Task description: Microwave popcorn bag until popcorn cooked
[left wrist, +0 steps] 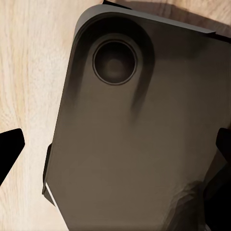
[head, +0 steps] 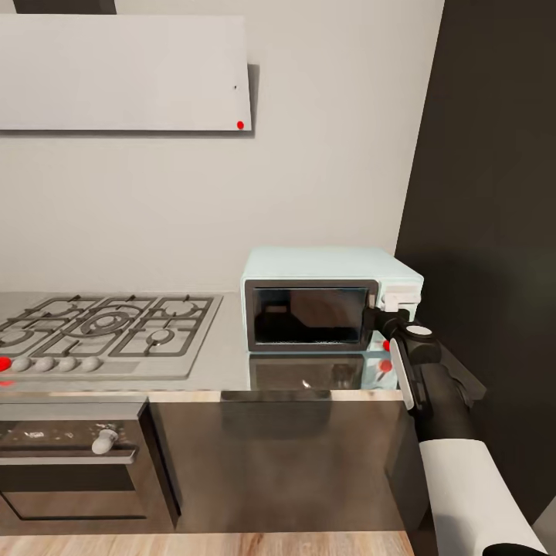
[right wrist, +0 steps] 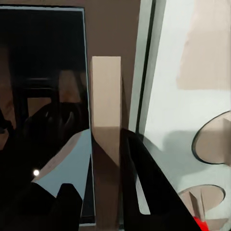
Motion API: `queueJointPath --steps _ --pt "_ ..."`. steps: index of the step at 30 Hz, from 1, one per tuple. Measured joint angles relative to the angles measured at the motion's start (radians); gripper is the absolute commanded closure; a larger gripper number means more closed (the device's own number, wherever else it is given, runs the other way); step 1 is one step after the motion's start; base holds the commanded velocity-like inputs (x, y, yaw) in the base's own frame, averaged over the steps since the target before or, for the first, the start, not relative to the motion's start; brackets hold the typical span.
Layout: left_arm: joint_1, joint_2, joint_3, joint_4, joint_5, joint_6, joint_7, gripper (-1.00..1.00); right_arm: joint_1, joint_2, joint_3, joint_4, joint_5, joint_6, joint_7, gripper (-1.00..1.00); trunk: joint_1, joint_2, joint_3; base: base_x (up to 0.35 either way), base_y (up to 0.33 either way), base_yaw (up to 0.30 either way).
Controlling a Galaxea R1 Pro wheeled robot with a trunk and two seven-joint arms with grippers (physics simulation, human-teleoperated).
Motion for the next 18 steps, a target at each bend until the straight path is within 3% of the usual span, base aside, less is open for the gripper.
queueJointPath --steps 11,18 --pt "0.000 0.001 0.000 0.000 0.000 0.000 0.000 -1.00 0.000 -0.003 0.001 0.000 -0.008 0.001 -0.001 1.00 0.000 0.000 0.000 -0.003 0.000 0.000" --pt "0.000 0.000 0.000 0.000 0.002 0.000 0.000 -1.00 0.000 -0.001 0.002 0.000 -0.028 0.001 0.001 1.00 0.001 0.000 0.000 -0.287 0.000 0.000"
